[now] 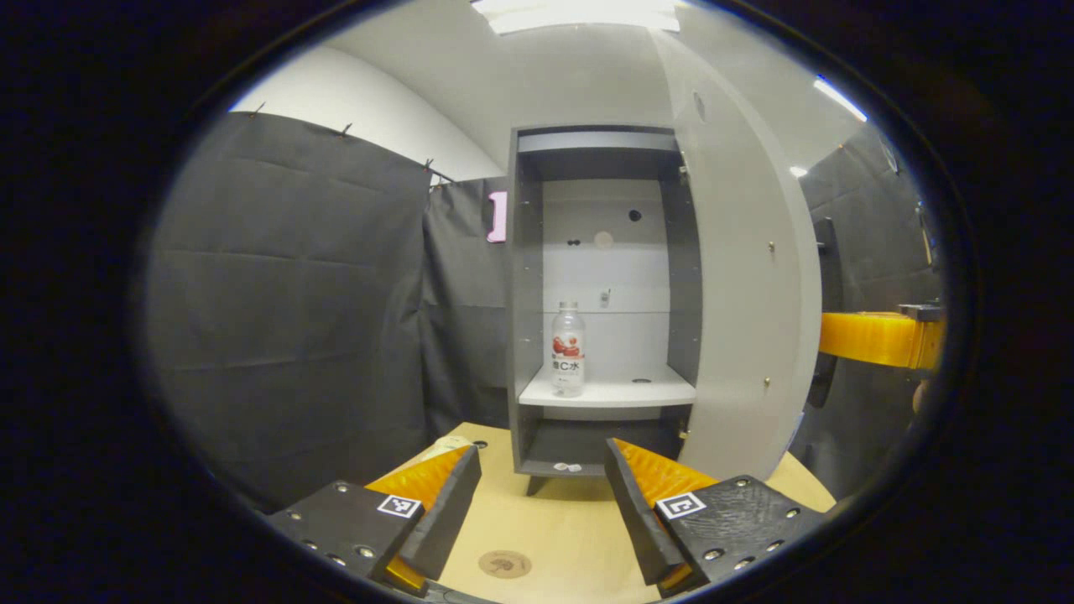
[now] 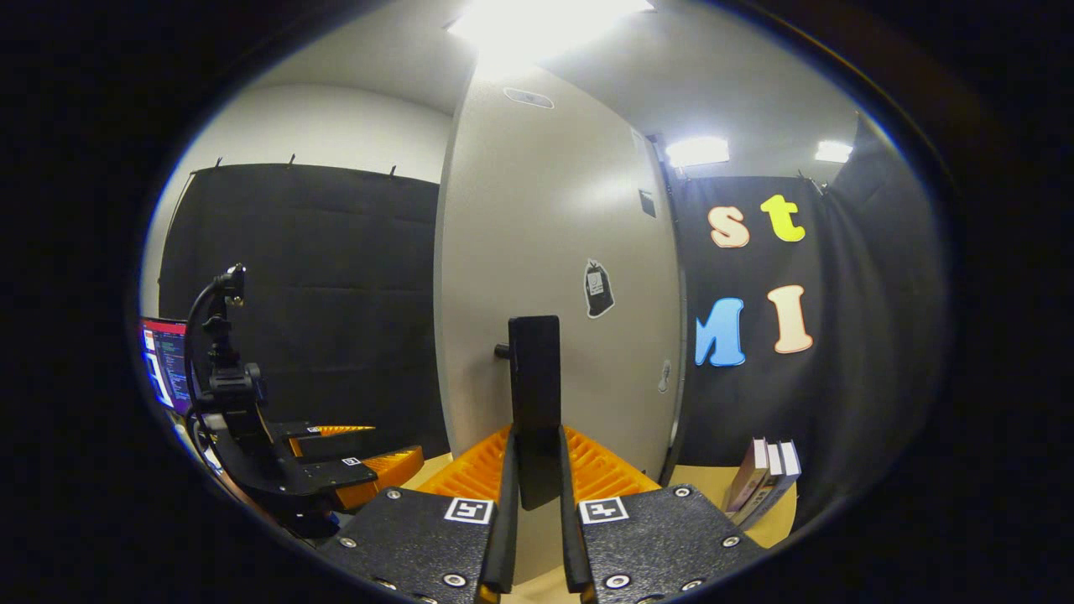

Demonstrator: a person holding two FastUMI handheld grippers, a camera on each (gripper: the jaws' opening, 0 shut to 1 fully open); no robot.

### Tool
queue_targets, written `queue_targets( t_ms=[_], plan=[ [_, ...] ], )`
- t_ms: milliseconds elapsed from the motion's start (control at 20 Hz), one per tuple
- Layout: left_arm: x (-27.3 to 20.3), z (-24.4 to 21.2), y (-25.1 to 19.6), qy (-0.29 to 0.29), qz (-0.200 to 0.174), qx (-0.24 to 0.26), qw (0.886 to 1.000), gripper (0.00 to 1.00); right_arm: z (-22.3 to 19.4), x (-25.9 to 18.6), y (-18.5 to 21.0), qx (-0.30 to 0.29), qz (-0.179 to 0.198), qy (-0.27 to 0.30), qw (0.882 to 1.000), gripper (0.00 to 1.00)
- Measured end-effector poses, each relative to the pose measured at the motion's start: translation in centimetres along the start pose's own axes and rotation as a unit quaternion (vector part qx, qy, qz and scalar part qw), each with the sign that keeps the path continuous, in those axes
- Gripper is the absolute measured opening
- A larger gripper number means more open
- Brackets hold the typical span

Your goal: Open the cabinet door with the right hand, grasp the bottle in the cabinet with the left hand and place it on the coaster, then close the cabinet door with the right hand.

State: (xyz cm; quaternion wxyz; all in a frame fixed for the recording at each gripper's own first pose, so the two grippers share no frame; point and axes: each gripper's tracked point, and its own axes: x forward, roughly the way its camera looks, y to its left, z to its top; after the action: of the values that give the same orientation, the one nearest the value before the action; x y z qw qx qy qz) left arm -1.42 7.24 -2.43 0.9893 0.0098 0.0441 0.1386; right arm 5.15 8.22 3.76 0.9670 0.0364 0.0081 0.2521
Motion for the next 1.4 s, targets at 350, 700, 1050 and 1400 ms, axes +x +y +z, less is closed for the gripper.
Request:
queue_targets(
  t_ms=[350, 700, 1050, 1400],
  plan=[
    [1.7, 1.6, -5.6, -0.016, -0.042, 0.014, 0.999, 0.86, -1.2, -3.3, -5.5, 0.008, -0.096, 0.027, 0.995, 0.22],
    [6.0, 2.5, -8.6, -0.025, -0.085, 0.028, 0.996, 0.87, -1.4, -3.5, -6.3, 0.050, -0.114, 0.024, 0.992, 0.20],
    [14.7, 4.2, -7.4, -0.046, -0.094, 0.022, 0.994, 0.87, -1.3, -5.6, -9.5, 0.057, -0.191, 0.001, 0.980, 0.70],
    [24.1, 3.9, -3.5, -0.061, -0.065, 0.018, 0.996, 0.86, -0.3, -8.4, -10.4, -0.013, -0.252, 0.011, 0.968, 0.98]
  ],
)
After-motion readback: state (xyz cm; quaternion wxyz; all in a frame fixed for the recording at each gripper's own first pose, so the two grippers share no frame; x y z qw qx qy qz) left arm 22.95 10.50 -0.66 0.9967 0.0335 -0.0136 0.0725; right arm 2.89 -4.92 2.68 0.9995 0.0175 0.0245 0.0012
